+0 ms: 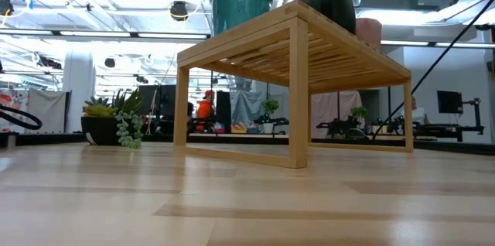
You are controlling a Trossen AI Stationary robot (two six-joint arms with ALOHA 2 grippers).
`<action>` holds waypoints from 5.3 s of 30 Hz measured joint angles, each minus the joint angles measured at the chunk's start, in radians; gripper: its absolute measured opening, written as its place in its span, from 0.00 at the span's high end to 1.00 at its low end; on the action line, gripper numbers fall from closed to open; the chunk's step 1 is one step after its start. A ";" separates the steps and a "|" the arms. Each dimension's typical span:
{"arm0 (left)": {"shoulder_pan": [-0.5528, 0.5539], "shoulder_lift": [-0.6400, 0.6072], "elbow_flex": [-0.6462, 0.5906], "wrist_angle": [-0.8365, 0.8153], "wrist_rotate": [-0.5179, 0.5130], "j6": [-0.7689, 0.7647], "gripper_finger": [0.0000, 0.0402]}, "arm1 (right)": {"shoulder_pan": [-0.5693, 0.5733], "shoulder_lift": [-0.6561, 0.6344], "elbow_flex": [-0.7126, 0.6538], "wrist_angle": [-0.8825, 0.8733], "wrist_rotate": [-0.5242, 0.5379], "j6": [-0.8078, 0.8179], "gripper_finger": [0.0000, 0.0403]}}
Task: Place coffee mugs
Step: Put the orange black mug on the shelf
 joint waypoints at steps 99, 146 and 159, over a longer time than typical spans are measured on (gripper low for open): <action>0.000 0.000 0.000 0.003 0.002 0.004 0.61 | -0.340 0.311 0.471 -0.156 -0.156 -0.253 0.89; 0.000 0.000 0.000 -0.001 0.002 0.004 0.61 | -0.459 0.393 0.470 -0.056 -0.153 -0.384 0.74; 0.000 0.000 0.000 -0.001 0.002 0.004 0.61 | -0.459 0.393 0.470 -0.026 -0.153 -0.388 0.73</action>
